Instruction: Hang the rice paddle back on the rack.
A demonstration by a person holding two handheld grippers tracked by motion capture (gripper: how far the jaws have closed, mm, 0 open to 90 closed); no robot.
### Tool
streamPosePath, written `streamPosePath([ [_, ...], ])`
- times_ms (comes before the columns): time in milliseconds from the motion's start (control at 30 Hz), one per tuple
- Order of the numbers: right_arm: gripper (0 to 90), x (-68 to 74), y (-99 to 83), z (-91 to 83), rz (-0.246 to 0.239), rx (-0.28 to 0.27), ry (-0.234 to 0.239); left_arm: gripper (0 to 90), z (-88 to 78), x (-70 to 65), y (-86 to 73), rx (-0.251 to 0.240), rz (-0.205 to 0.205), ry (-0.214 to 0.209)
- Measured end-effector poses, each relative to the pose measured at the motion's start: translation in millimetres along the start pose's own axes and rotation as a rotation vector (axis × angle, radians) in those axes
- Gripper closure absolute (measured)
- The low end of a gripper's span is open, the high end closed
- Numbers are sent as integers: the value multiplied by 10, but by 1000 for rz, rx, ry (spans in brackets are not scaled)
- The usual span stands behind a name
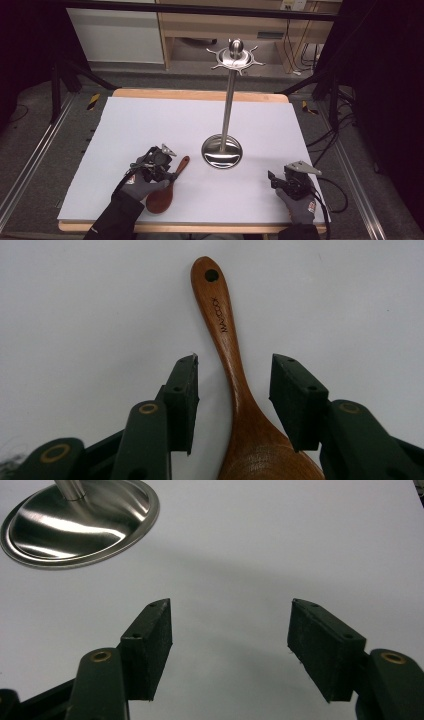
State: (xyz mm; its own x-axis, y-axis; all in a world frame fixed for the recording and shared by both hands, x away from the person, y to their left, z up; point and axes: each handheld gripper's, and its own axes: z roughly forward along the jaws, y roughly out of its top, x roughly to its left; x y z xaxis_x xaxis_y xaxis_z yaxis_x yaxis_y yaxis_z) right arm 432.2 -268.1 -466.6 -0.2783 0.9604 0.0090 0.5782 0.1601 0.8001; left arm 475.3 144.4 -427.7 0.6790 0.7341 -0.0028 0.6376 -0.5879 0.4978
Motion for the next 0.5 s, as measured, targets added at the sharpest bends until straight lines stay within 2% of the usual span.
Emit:
streamPosePath([
  [367, 350, 14, 1, 4, 6, 2, 5, 624, 130, -15, -11, 47, -22, -14],
  [500, 355, 13, 3, 6, 2, 4, 4, 664, 175, -19, -19, 67, -25, -4],
])
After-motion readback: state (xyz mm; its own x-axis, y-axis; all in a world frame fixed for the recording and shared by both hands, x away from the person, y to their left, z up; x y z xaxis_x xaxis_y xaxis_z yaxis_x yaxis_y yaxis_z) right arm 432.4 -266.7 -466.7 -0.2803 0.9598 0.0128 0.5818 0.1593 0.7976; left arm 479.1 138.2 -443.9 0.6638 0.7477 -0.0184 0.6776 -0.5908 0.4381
